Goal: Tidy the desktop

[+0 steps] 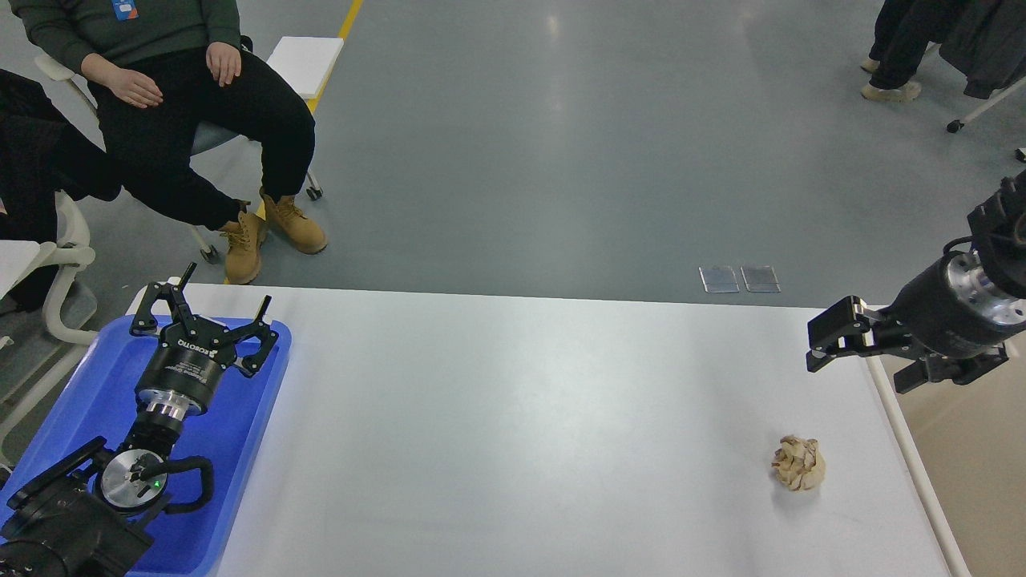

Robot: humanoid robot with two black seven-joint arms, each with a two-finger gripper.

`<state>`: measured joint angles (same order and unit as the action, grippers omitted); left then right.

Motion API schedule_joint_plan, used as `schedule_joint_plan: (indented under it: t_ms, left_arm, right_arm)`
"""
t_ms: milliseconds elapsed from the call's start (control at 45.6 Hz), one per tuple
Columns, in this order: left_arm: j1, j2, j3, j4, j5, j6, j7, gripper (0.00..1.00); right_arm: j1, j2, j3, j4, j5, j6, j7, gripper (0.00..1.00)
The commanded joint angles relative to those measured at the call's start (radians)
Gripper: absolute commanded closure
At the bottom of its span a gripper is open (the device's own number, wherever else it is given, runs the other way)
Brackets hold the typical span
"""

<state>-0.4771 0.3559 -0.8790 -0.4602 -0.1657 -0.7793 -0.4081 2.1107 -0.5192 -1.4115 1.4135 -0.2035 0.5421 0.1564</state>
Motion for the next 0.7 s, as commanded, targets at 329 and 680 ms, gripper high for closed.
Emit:
schedule_joint_plan:
  t_ms: [329,680]
  left_arm:
    - [0.0,0.0,0.0,0.0,0.0,0.0,0.0,0.01]
    - [0.0,0.0,0.0,0.0,0.0,0.0,0.0,0.01]
  right_arm:
    - [0.015,-0.025,-0.007,-0.008,0.021,0.002,0.0,0.0]
    - [0.017,-0.027,-0.006,-0.039,0.022,-0.001,0.0,0.0]
